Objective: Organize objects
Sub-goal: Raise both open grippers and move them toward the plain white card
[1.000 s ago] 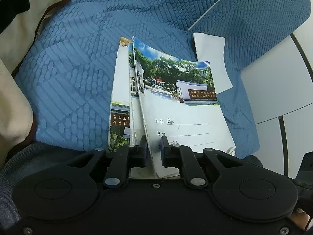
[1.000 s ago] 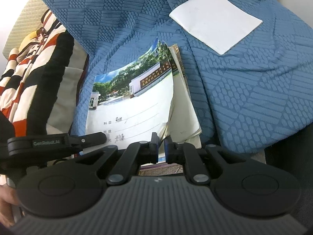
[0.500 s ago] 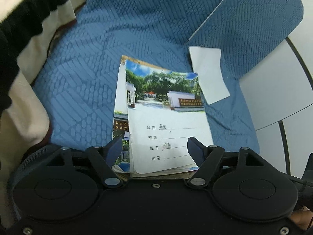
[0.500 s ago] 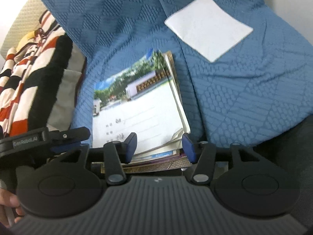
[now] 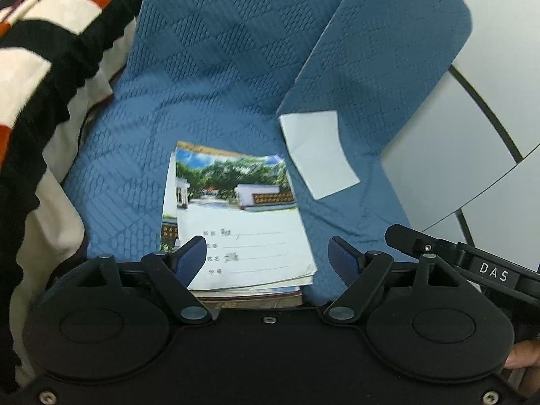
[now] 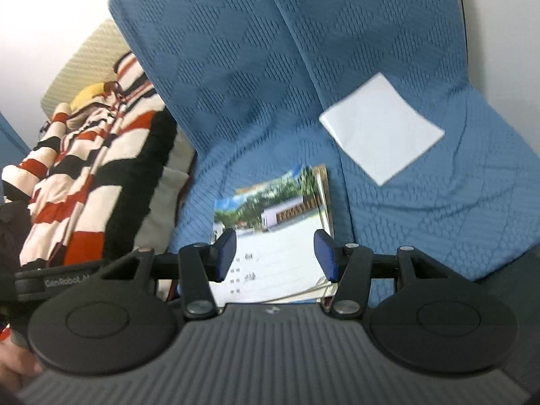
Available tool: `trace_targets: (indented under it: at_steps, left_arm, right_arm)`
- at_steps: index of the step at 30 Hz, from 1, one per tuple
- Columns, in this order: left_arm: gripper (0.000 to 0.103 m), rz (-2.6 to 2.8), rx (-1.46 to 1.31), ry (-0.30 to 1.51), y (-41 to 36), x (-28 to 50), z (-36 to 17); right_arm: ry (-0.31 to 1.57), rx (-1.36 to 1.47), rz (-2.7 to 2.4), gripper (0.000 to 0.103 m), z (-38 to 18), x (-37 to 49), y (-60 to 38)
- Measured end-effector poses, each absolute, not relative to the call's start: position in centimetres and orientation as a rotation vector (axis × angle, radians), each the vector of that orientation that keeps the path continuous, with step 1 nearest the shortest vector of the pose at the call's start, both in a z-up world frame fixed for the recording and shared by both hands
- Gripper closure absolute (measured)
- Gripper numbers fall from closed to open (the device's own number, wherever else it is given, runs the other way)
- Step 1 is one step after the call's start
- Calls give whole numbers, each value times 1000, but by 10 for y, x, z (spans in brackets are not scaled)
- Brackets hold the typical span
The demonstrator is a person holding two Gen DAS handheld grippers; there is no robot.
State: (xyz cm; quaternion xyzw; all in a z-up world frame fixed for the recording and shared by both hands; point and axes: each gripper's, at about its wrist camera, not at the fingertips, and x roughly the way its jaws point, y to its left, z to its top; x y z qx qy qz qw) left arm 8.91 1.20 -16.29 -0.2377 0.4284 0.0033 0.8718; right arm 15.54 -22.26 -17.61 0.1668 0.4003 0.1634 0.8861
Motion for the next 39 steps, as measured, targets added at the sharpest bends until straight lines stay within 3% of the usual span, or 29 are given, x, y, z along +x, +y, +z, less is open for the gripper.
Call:
trace_targets:
  at_steps: [12, 27, 33, 37, 39]
  left_arm:
    - [23, -25, -472, 791, -47, 69, -116]
    - [21, -91, -456, 741, -116, 52, -98]
    - [13, -99, -446, 733, -135, 48, -97]
    - [2, -105, -434, 726, -145, 45, -99]
    - [1, -106, -424, 722, -151, 45, -100]
  right_arm:
    - [726, 282, 350, 49, -148, 126, -265]
    - [670, 245, 344, 48, -135, 95, -309]
    - [663, 255, 326, 48, -135, 83, -327]
    - [658, 244, 312, 44, -137, 76, -336]
    - [654, 247, 309, 29, -138, 72, -341]
